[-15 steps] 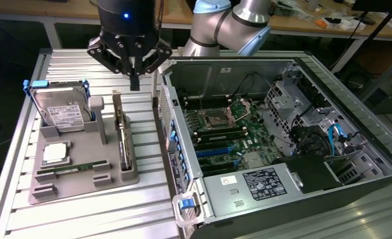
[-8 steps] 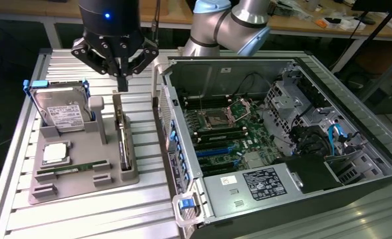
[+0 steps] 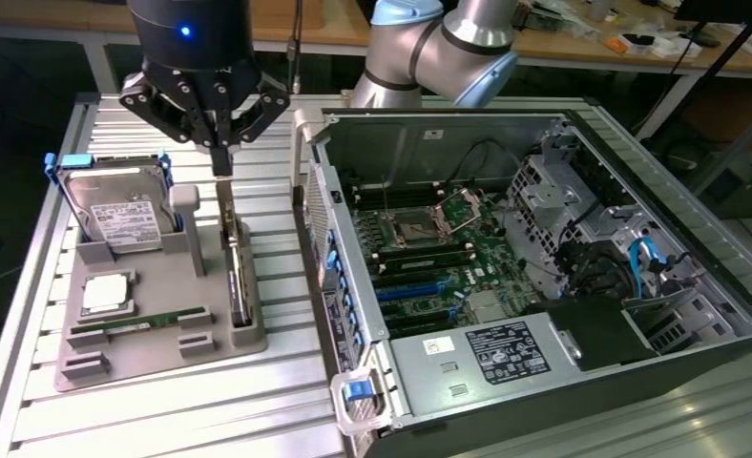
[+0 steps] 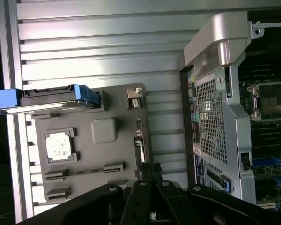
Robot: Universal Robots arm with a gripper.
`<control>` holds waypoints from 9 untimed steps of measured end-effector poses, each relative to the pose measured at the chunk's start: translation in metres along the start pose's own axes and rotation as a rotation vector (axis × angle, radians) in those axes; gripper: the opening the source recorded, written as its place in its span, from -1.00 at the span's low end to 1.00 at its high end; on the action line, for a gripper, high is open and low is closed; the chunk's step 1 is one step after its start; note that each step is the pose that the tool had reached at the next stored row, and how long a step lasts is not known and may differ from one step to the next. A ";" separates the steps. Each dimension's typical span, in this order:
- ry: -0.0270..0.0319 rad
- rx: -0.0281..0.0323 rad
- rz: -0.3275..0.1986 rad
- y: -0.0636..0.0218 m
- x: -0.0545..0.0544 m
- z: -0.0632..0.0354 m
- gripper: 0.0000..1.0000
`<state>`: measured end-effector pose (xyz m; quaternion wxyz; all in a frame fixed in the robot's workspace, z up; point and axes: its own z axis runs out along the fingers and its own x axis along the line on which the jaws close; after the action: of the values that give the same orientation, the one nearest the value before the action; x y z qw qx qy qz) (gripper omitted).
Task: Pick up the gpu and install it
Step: 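Reach for the gpu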
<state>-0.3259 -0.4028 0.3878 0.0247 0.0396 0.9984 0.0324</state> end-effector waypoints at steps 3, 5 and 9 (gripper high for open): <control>0.0186 -0.0034 0.006 0.0000 0.000 0.0004 -0.79; 0.0342 -0.0029 0.009 0.0000 0.000 0.0009 -0.79; 0.0467 -0.0019 0.013 0.0000 -0.001 0.0028 -0.79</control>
<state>-0.3243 -0.4027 0.3850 0.0013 0.0456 0.9984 0.0345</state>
